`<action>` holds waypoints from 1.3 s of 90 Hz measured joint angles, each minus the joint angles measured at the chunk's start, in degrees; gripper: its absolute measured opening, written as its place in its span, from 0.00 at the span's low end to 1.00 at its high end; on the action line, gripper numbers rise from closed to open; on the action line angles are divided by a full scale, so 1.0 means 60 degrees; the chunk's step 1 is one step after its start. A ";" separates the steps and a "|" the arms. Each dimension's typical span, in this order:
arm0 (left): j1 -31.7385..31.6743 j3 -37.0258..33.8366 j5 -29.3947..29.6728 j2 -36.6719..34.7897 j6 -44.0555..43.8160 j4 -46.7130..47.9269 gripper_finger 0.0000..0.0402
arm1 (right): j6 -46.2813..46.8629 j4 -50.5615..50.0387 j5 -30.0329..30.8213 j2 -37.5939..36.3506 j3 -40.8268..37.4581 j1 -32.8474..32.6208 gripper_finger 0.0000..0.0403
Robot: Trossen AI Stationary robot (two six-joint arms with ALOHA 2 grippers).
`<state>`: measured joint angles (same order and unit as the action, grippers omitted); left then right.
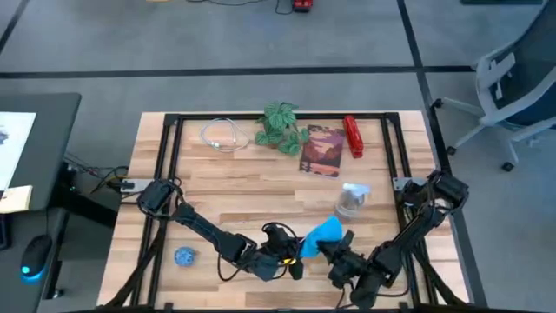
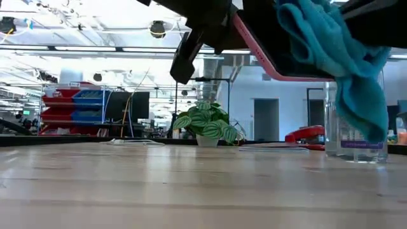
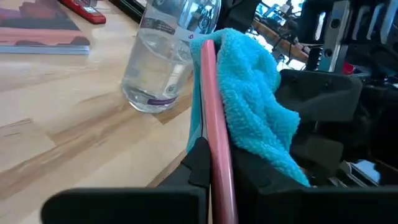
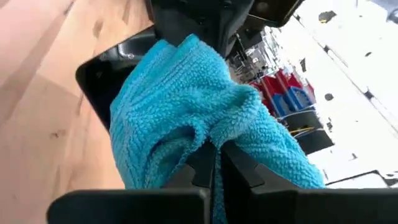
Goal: Apply microfiber cloth
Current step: Wipe the back and front of the pink cellphone with the blue microfiber cloth
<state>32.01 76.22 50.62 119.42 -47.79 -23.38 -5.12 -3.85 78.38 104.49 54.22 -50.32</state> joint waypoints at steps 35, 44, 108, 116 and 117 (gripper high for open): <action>-0.0012 0.0015 -0.0395 -0.0004 0.0334 -0.0065 0.02 | 0.0203 0.0507 -0.1309 -0.0565 -0.0040 0.0067 0.00; -0.0025 0.0015 -0.0435 -0.0004 0.0538 -0.0068 0.02 | -0.0331 0.0610 -0.1279 -0.0456 -0.0040 0.0134 0.00; 0.0382 0.0100 0.0441 -0.0403 -0.1094 0.2031 0.02 | 0.6149 -0.4427 -0.3091 -0.0423 -0.0066 -0.1749 0.00; 0.0479 0.0099 0.0897 -0.0756 -0.2544 0.3715 0.02 | 0.6588 -0.4473 -0.3091 -0.0423 -0.0062 -0.2019 0.00; 0.0490 0.0099 0.0923 -0.0794 -0.2789 0.4004 0.02 | 0.6642 -0.4489 -0.3091 -0.0423 -0.0062 -0.2045 0.00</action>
<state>34.95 76.82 56.16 114.65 -64.53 0.65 34.73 -30.79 59.84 101.95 53.84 -62.59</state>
